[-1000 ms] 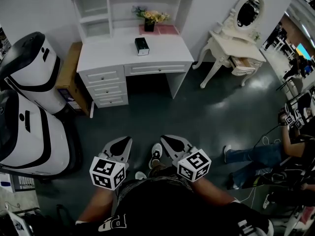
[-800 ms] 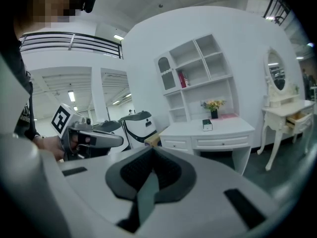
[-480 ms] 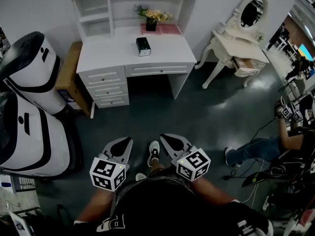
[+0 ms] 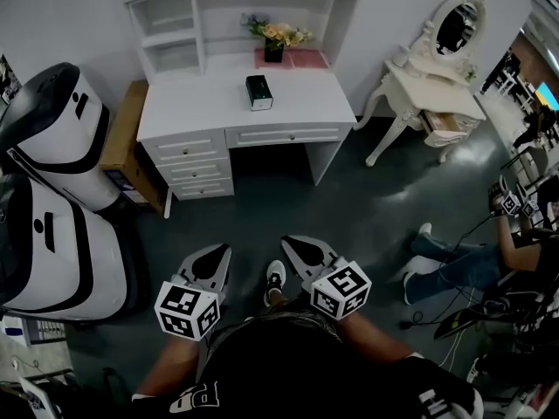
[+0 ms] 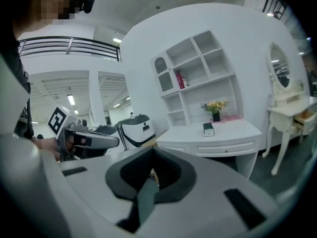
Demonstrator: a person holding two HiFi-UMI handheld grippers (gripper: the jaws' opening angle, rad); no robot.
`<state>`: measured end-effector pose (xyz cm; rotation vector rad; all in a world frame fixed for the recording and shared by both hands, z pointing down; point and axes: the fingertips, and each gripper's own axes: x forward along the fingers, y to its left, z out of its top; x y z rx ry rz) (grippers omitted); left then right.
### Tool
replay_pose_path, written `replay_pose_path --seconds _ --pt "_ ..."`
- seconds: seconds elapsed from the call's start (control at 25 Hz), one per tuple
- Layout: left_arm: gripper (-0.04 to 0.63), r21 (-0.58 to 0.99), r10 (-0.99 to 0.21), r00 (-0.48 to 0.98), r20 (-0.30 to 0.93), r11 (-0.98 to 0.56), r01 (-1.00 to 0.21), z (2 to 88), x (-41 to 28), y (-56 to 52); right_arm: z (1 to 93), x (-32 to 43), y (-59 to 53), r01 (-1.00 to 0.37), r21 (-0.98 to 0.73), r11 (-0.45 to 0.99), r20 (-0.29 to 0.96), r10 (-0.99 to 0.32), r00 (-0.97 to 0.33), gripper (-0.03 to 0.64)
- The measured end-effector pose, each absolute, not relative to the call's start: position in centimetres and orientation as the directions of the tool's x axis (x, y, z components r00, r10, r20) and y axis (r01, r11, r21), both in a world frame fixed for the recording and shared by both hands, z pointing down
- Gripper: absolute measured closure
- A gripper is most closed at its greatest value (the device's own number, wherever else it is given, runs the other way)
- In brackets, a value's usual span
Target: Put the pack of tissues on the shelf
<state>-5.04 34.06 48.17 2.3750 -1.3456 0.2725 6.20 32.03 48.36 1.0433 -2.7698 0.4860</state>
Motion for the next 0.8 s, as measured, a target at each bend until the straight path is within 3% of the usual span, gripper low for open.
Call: replay_pose_path --seconds 0.8 --pt "0.580 0.215 -0.780 0.512 0.360 -0.464 -0.859 48.0 -3.1 20.7 49.2 7.1 18.6 -0.641 -0.284 0.713 0.252 -0.589 -0.768 0.607"
